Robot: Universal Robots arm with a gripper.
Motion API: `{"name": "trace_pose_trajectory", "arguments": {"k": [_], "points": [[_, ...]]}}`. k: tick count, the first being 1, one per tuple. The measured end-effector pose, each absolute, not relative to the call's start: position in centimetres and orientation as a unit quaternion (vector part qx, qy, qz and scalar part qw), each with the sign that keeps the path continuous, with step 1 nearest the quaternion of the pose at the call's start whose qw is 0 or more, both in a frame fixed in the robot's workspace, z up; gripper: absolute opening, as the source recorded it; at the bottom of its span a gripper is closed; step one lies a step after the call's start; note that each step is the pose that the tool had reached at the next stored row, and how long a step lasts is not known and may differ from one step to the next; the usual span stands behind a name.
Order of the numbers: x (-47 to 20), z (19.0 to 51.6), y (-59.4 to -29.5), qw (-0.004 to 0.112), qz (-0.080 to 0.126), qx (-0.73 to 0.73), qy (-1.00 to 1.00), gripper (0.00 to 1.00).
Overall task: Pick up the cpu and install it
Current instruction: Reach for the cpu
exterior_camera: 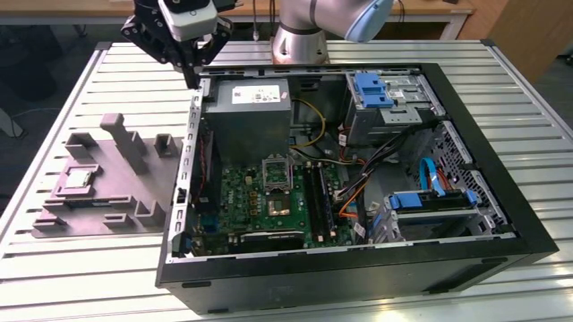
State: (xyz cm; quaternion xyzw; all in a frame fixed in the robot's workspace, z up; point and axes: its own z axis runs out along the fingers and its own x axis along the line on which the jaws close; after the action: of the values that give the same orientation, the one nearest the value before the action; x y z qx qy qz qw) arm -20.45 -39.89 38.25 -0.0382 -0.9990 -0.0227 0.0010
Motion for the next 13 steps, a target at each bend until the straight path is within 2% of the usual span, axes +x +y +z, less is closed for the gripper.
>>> {"name": "trace_pose_trajectory", "arguments": {"k": [12, 13], "points": [[-20.84, 38.19, -39.89, 0.002, -0.023, -0.038, -0.999, 0.11], [-21.07, 38.10, -39.89, 0.004, -0.023, -0.038, -0.999, 0.11]]}}
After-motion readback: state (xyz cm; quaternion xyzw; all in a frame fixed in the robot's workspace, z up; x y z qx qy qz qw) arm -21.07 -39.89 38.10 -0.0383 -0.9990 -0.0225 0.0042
